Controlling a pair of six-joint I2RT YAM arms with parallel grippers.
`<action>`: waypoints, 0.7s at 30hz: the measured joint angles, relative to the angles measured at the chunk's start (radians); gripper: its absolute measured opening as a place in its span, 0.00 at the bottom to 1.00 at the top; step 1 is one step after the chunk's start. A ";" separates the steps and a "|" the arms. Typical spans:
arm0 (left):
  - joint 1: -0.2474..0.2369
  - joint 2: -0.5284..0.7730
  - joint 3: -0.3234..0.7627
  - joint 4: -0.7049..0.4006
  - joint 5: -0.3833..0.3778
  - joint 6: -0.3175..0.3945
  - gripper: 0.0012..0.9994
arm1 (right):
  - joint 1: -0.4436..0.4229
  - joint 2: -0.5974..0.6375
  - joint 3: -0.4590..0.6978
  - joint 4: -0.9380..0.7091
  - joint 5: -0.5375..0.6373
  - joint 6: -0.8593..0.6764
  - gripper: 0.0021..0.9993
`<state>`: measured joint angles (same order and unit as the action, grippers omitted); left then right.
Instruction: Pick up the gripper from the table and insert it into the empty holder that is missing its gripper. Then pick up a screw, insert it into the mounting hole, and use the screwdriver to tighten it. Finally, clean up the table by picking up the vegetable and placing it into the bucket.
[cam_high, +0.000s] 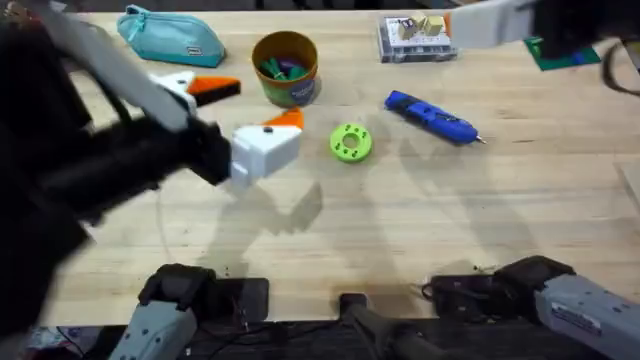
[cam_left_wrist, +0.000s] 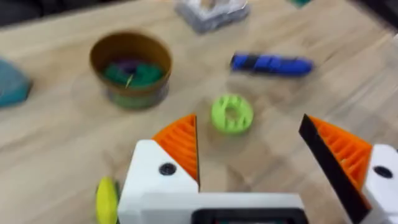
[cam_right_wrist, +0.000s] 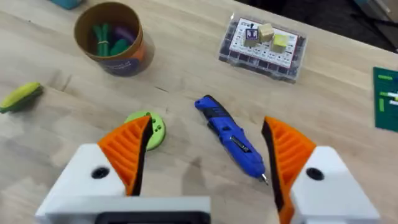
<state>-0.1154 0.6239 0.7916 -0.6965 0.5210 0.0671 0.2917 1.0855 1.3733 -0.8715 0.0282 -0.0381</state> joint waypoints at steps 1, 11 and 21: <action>0.000 0.046 0.059 -0.066 -0.026 0.010 0.99 | 0.002 -0.024 0.000 -0.024 -0.001 0.007 1.00; 0.000 0.294 0.301 -0.241 -0.253 0.044 0.99 | 0.003 -0.172 -0.119 -0.078 -0.001 0.067 1.00; 0.000 0.311 0.302 -0.244 -0.284 0.046 0.99 | 0.003 -0.180 -0.155 -0.083 -0.001 0.073 1.00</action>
<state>-0.1154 0.9344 1.0931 -0.9401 0.2371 0.1131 0.2943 0.9054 1.2186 -0.9543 0.0277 0.0353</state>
